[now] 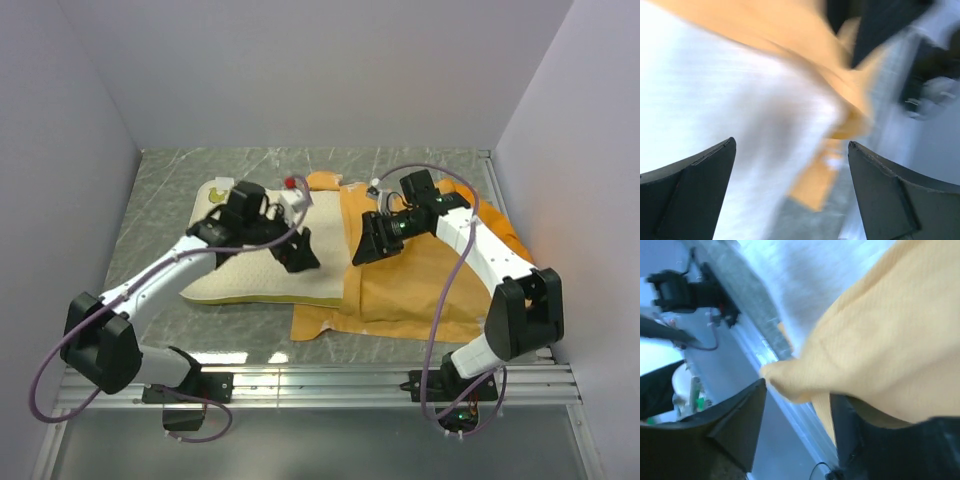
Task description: Put the pillow into the pillowcase
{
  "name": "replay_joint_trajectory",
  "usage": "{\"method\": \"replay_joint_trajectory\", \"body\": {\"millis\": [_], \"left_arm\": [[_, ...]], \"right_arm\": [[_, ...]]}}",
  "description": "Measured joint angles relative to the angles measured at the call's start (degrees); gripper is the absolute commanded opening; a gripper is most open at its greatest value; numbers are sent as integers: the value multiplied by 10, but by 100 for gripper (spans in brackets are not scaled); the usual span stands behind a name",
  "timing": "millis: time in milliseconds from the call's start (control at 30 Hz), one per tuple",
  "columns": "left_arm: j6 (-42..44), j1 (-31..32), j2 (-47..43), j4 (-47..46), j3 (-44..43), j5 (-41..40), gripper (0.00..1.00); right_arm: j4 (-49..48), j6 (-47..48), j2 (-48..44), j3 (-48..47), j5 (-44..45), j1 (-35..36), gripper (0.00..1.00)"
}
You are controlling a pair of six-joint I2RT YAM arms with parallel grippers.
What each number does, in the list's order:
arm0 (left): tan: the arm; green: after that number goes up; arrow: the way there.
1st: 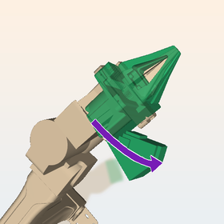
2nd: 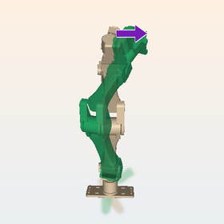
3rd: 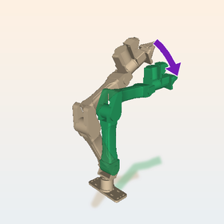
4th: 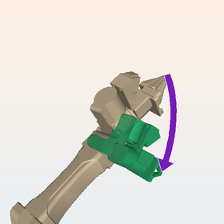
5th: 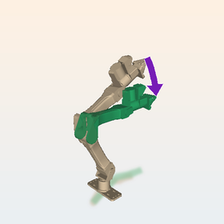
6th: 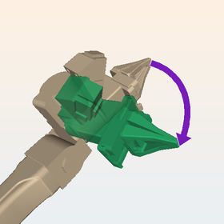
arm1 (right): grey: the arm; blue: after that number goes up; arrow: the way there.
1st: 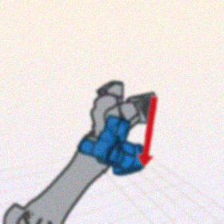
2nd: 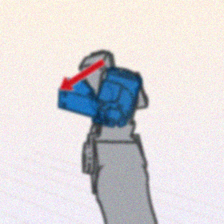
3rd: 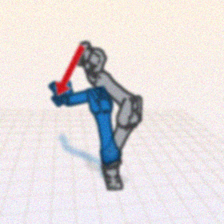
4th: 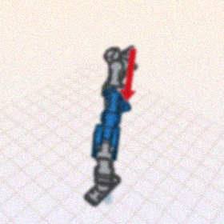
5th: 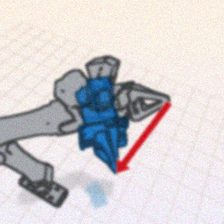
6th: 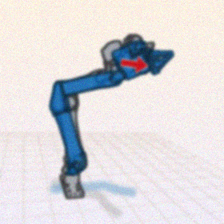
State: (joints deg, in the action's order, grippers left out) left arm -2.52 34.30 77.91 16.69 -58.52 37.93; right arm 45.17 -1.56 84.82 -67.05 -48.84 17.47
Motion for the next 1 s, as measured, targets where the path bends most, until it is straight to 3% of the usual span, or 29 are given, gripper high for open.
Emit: {"method": "replay_joint_trajectory", "body": {"millis": [133, 233, 467, 567, 700, 800, 833, 1000], "left_arm": [[84, -82, 23, 59, -79, -53, 99], [146, -119, 96, 74, -150, -111, 98], [242, -164, 304, 83, -265, -194, 85], [256, -178, 352, 96, -273, -203, 79], [266, -197, 338, 85, -240, -182, 65], [290, -217, 295, 74, -175, -158, 75], [301, -223, 273, 69, -145, -151, 81], [318, -244, 191, 84, -75, -113, 88]], "right_arm": [[23, 13, 28, -60, 52, -7, 64], [24, 13, 28, -100, 106, -14, 57], [35, 14, 78, -134, 213, 1, 55], [33, 14, 123, -119, 242, 16, 55], [29, 14, 195, -122, 267, 29, 53], [35, 18, 240, -151, 255, 38, 51], [39, 22, 249, -164, 246, 39, 53], [55, 32, 245, -233, 207, 45, 64]]}}
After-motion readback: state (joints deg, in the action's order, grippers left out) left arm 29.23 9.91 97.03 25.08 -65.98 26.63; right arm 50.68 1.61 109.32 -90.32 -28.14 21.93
